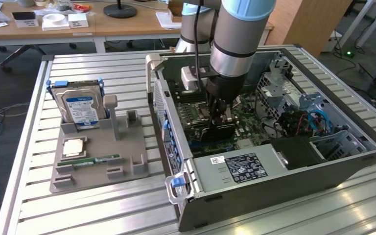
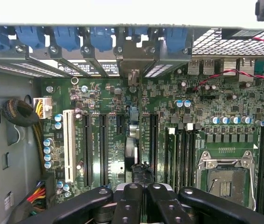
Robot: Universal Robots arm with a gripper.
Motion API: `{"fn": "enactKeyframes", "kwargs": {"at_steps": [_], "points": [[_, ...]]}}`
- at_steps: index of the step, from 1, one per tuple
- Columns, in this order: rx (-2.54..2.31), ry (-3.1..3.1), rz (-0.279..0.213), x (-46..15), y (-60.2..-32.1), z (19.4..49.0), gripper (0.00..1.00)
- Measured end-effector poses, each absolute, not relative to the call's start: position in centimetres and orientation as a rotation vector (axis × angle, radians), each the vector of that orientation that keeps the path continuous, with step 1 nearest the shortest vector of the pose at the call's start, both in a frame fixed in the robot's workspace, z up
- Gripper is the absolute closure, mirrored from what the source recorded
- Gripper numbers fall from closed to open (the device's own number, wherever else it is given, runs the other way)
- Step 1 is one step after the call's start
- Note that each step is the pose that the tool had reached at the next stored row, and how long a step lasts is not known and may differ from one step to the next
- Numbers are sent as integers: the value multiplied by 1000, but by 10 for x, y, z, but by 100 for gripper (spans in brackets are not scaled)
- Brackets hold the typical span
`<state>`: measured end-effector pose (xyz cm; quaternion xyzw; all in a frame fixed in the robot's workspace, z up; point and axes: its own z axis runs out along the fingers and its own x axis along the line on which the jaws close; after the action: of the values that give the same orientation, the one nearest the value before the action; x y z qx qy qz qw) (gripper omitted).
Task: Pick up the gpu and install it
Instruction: 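Press down on the gpu until it lock into place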
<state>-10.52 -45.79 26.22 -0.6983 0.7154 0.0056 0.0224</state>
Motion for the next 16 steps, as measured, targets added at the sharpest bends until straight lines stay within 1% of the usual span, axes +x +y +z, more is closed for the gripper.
{"fn": "enactKeyframes", "kwargs": {"at_steps": [16], "points": [[-2163, 2216, 17, -106, -458, 262, 89]]}}
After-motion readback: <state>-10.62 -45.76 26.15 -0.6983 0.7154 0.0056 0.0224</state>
